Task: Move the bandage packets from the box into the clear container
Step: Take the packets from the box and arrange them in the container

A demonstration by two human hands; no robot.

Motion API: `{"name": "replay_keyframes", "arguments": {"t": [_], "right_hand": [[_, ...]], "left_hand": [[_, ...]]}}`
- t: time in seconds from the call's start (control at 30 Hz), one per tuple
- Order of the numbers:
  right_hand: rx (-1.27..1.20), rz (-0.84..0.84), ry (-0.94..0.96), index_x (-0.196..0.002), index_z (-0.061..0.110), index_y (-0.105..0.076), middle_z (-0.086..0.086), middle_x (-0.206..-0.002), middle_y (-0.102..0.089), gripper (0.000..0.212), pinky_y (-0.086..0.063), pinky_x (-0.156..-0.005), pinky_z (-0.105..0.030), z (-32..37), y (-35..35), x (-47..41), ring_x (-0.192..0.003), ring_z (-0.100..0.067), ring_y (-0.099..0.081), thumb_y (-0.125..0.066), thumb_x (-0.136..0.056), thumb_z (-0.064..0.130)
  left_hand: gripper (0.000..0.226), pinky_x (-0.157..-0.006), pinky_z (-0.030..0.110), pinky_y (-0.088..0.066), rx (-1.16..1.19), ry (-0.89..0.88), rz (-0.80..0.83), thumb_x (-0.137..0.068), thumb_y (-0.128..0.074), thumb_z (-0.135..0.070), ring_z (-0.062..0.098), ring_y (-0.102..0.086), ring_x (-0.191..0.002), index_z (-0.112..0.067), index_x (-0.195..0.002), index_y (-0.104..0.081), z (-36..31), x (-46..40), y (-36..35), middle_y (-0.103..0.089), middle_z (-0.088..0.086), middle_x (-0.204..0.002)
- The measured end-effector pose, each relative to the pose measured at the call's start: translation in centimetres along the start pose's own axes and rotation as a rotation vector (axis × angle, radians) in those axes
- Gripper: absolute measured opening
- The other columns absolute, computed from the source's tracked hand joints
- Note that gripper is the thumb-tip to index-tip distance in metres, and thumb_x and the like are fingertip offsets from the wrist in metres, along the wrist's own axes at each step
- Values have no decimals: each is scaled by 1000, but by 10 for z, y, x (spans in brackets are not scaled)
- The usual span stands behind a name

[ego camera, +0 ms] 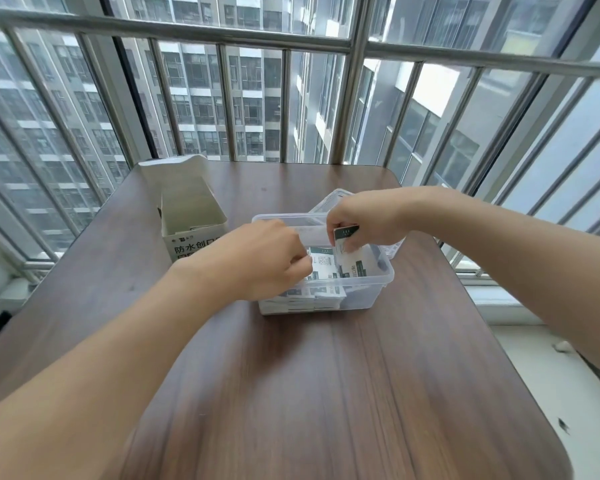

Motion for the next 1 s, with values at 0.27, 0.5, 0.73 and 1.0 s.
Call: {"name": "replay_keyframes", "arguments": {"t": [0.27, 0.5, 0.73, 1.0], "right_hand": [[82, 93, -72, -122, 12, -56, -7, -110, -63, 21, -37, -63, -32, -1, -24, 0, -92, -26, -58, -49, -102, 17], [161, 87, -86, -132, 11, -49, -8, -130, -56, 34, -45, -86, -37, 6, -32, 2, -112, -29, -56, -52, -102, 27], [199, 56, -67, -133, 11, -49, -8, -129, -58, 42, -48, -90, -38, 9, -34, 2, -113, -30, -57, -60, -98, 33], [153, -34, -35, -132, 13, -51, -6, -125, -63, 47, -53, -91, -46, 13, -25, -1, -108, -29, -60, -68, -88, 18]], "left_hand": [[47, -65, 47, -53, -18, -24, -5, -87, -30, -43, 32, -57, -67, -10, -63, -55, 0, -1, -3, -61, 8, -67], [44, -65, 49, -51, -23, -37, -16, -85, -30, -41, 31, -54, -65, -10, -61, -50, -1, -1, -2, -57, 7, -65], [47, -70, 47, -54, -2, -69, -13, -87, -28, -46, 29, -59, -75, -15, -70, -60, 2, -4, -8, -64, 4, -77], [66, -79, 46, -51, 24, -121, 22, -88, -17, -54, 23, -61, -84, -13, -80, -68, -5, -7, -11, -69, 2, -86]]}}
Point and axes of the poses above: each hand's wrist, its own x-axis away from the middle knuckle, its own y-axis out of the back of the hand, z = x × y, the point moved 10 cm from there along -x, towards the middle knuckle
